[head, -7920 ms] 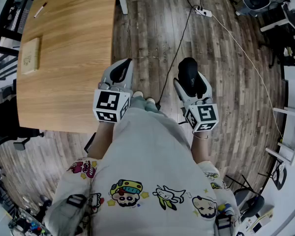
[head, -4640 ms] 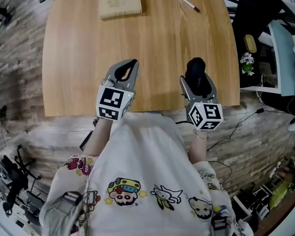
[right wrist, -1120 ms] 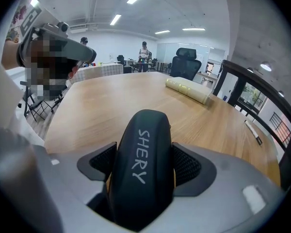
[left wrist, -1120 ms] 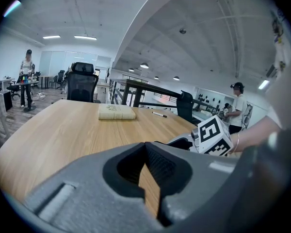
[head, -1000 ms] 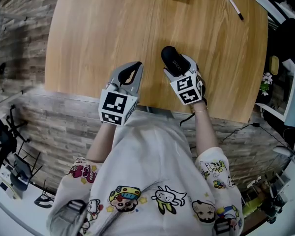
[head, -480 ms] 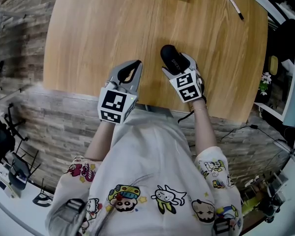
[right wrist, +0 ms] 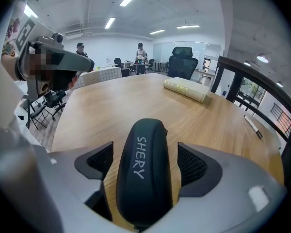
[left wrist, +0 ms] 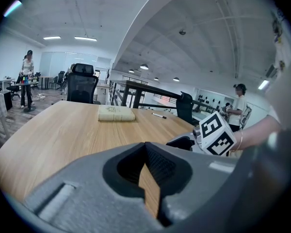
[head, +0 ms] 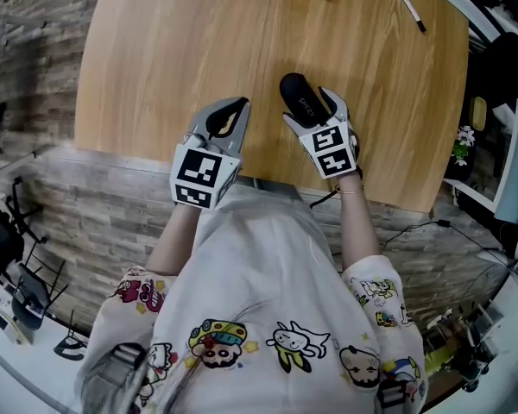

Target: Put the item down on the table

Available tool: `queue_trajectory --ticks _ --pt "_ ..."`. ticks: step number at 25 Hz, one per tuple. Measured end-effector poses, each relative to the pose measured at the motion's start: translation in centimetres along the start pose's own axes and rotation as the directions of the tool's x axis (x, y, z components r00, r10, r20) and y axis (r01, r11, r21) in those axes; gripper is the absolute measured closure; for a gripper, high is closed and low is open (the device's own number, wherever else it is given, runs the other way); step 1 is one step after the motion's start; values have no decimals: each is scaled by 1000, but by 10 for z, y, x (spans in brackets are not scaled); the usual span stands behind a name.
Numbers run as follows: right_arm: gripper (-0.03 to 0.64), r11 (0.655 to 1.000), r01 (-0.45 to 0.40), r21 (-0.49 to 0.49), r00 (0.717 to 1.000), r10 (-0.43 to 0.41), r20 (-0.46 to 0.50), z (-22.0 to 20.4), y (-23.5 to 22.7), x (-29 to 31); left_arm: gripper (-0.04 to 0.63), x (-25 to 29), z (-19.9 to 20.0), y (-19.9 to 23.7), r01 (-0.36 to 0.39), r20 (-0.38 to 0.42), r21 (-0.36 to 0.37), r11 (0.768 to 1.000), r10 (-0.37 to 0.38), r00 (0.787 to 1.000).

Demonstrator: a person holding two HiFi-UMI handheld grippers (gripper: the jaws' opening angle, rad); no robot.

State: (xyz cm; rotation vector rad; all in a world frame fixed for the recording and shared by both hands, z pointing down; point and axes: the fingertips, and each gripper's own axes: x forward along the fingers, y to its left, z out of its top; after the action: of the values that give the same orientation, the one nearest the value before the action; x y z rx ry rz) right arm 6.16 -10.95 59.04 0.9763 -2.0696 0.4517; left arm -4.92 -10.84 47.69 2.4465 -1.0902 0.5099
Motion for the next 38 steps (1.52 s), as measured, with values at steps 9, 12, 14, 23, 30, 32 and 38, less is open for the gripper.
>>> queue_trajectory --ticks 9,12,14,23,30,32,38 --pt "202 1000 20 15 999 -21 39 7 -4 -22 595 -2 14 -7 0 28 21 1000 -1 1000" --pt "204 1000 12 21 999 -13 48 10 -5 -28 595 -5 21 -7 -3 44 29 1000 2 999" --pt "207 1000 14 24 998 -15 64 13 -8 -34 595 -6 25 -8 -7 57 39 999 5 998" --pt "245 992 91 89 976 -107 190 36 -31 -81 595 -10 51 -16 -8 105 69 998 1 994" --pt "310 982 159 100 934 -183 307 64 -47 -131 595 -7 70 -25 15 135 106 994 -29 990" --pt "360 976 191 101 910 -215 355 72 -51 -148 595 -6 73 -29 23 136 115 993 -39 990" --pt "456 956 221 193 822 -289 491 86 -60 -196 595 -6 84 -43 49 151 137 989 -70 986"
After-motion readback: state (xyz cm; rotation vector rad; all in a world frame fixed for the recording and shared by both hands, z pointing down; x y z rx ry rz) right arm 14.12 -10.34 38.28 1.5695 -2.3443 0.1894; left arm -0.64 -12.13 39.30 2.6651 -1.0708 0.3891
